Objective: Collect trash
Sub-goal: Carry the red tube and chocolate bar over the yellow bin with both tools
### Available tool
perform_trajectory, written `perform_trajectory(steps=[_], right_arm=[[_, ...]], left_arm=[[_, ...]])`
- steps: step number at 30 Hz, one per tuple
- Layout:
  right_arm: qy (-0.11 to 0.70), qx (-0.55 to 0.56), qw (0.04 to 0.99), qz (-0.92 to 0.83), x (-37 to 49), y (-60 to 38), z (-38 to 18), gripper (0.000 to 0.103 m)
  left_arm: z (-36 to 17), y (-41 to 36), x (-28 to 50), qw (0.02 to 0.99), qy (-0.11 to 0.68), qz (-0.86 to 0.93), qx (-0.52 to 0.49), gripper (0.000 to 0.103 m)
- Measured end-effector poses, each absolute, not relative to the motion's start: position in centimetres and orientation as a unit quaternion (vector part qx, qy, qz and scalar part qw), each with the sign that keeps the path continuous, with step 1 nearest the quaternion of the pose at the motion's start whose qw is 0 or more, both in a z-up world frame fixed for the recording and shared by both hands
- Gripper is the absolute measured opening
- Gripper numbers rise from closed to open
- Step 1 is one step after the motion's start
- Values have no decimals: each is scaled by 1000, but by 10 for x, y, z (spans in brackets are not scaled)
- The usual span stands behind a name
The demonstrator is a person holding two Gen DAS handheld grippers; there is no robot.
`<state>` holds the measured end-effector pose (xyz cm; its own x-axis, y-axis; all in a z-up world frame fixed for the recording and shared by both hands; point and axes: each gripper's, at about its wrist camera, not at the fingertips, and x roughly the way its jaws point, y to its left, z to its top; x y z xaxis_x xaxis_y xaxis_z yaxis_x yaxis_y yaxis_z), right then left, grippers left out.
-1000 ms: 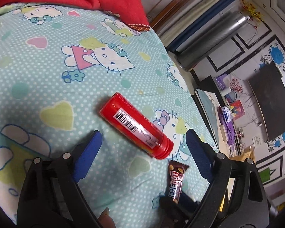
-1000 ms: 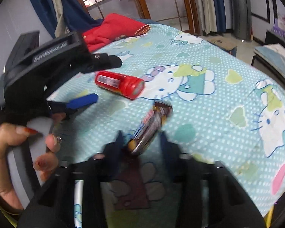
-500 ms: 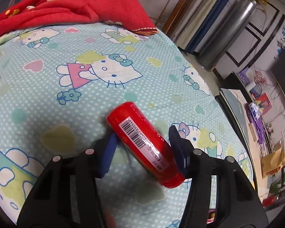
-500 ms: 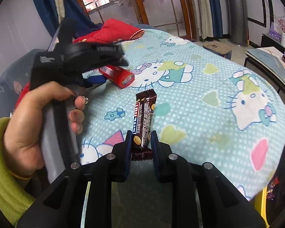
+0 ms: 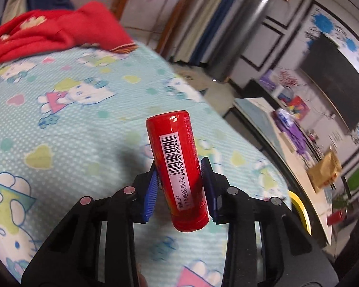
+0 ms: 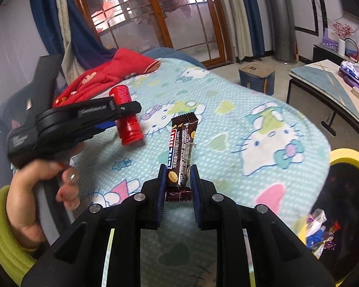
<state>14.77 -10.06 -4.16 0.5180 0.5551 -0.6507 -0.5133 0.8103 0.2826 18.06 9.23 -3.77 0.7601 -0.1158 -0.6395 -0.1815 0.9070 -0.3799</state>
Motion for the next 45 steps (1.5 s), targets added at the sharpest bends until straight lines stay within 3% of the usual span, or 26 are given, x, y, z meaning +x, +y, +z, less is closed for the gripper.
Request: perform_trajectory(steps=[21, 45], right_arm=[[340, 51, 909, 234, 152, -198, -12, 19], [323, 80, 929, 159, 143, -279, -7, 19]], left_arm=[[4, -5, 169, 935, 311, -93, -142, 26], [5, -80, 161, 929, 314, -177, -85, 26]])
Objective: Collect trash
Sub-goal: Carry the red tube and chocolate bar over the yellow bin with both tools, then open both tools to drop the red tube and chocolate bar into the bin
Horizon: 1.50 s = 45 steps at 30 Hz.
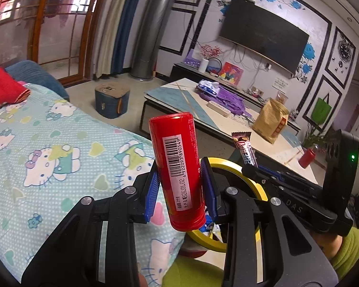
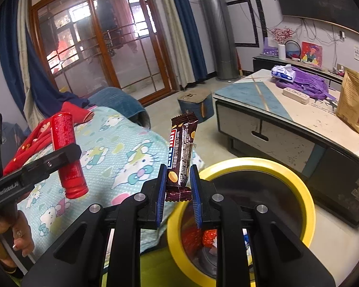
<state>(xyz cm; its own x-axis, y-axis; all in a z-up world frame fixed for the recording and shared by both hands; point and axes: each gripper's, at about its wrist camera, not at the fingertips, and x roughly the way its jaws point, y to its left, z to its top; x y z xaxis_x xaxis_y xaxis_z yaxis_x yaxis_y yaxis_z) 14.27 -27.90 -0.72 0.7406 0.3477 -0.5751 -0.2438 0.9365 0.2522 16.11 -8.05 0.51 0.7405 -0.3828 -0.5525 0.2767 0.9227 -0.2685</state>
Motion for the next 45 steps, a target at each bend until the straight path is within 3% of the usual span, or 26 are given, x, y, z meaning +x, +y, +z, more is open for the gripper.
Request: perform_trajectory(steps=[45], right_arm=[[377, 137, 912, 89, 128, -365, -58, 19]], left_arm=[[-43, -197, 159, 888, 356, -290, 4, 26]])
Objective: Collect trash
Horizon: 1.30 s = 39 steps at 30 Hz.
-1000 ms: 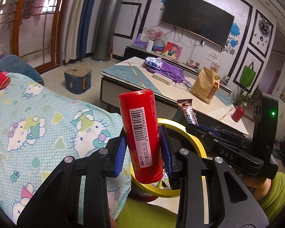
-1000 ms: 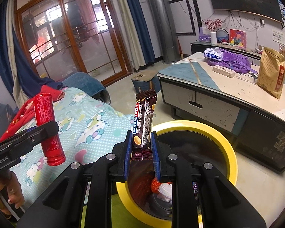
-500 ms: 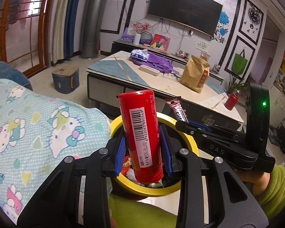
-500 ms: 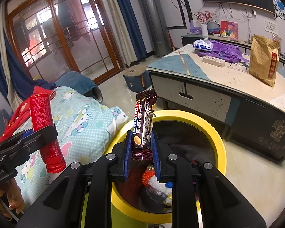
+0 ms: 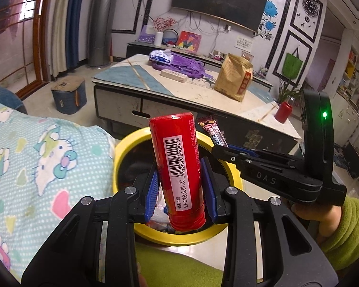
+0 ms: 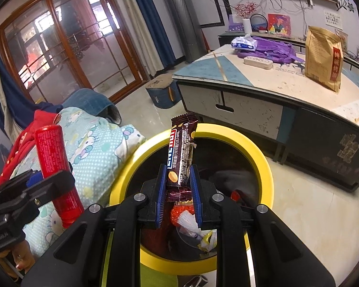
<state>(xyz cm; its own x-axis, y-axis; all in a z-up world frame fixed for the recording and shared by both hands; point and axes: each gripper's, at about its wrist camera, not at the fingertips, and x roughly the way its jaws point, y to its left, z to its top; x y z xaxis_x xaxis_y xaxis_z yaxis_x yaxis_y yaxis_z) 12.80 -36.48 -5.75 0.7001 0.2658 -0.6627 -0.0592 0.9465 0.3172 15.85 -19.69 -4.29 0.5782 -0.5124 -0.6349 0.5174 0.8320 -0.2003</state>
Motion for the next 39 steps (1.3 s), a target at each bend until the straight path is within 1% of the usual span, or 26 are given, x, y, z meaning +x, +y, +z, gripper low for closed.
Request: perform_trajectory(steps=[18, 21, 23, 24, 25, 27, 29, 30, 31, 32, 34, 36, 37, 38, 39], right_arm=[[394, 173, 901, 62, 132, -392, -77, 21], [391, 174, 902, 58, 132, -394, -76, 29], [390, 175, 903, 53, 132, -397, -76, 37], [389, 174, 903, 50, 131, -398, -75, 38], [388, 173, 904, 48, 130, -399, -74, 41], [386, 169, 906, 41, 127, -400, -72, 47], [382, 165, 908, 38, 124, -400, -70, 54], [380, 161, 910, 36, 121, -400, -68, 57], [376, 156, 913, 37, 119, -398, -65, 62], [373, 151, 915, 38, 118, -397, -64, 69], [360, 135, 922, 39, 113, -391, -56, 78], [345, 120, 930, 50, 108, -381, -47, 83], [337, 111, 933, 57, 105, -374, -43, 89], [330, 102, 936, 62, 103, -368, -39, 93], [321, 93, 940, 70, 101, -360, -35, 94]], left_arm=[[-73, -223, 187, 869, 393, -300, 17, 27], [-75, -225, 193, 869, 396, -296, 19, 27], [-76, -224, 195, 870, 398, -290, 18, 37], [-76, -222, 196, 873, 399, -281, 17, 51], [-75, -219, 197, 874, 401, -274, 13, 55], [-74, -212, 198, 874, 405, -270, 4, 57], [-71, -206, 198, 877, 406, -258, 2, 65], [-69, -201, 198, 879, 405, -252, -2, 78], [-66, -195, 198, 881, 404, -245, -8, 87], [-63, -190, 198, 882, 404, -240, -12, 88], [-58, -182, 196, 885, 403, -233, -15, 90], [-51, -170, 191, 891, 396, -220, -15, 92], [-48, -165, 190, 894, 394, -214, -15, 92], [-46, -161, 188, 896, 392, -208, -16, 92], [-42, -151, 185, 901, 389, -194, -19, 92]])
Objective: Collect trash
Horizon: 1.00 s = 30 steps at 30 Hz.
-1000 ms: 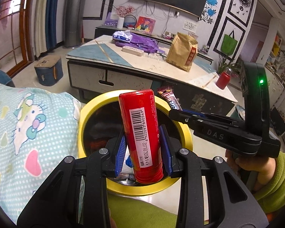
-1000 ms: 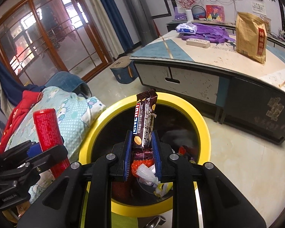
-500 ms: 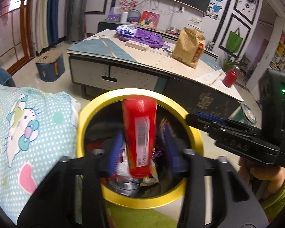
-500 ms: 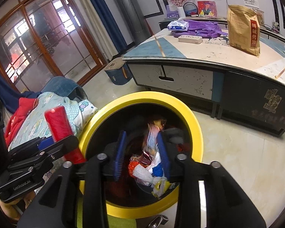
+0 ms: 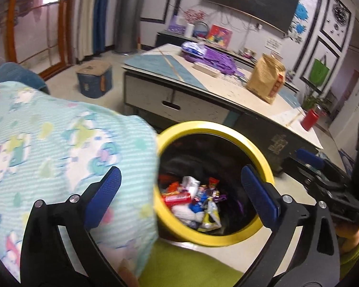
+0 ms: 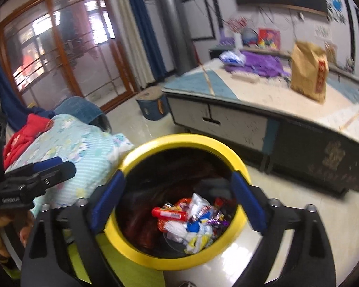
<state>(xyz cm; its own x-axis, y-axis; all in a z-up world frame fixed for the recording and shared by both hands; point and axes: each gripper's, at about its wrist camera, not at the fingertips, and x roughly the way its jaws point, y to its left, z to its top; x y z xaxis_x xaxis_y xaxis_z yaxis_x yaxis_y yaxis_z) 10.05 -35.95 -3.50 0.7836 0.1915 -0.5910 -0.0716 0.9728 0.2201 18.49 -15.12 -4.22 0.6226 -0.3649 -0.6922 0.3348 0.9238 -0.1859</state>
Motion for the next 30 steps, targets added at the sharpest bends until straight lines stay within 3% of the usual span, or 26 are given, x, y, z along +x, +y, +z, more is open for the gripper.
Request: perform_trajectory(steps=[14, 30], right_arm=[[276, 51, 950, 133, 81, -279, -2, 97], [129, 37, 981, 137, 15, -232, 24, 97]], left_arm=[[-7, -67, 118, 943, 319, -85, -24, 92], [7, -34, 41, 975, 220, -28, -18, 92]])
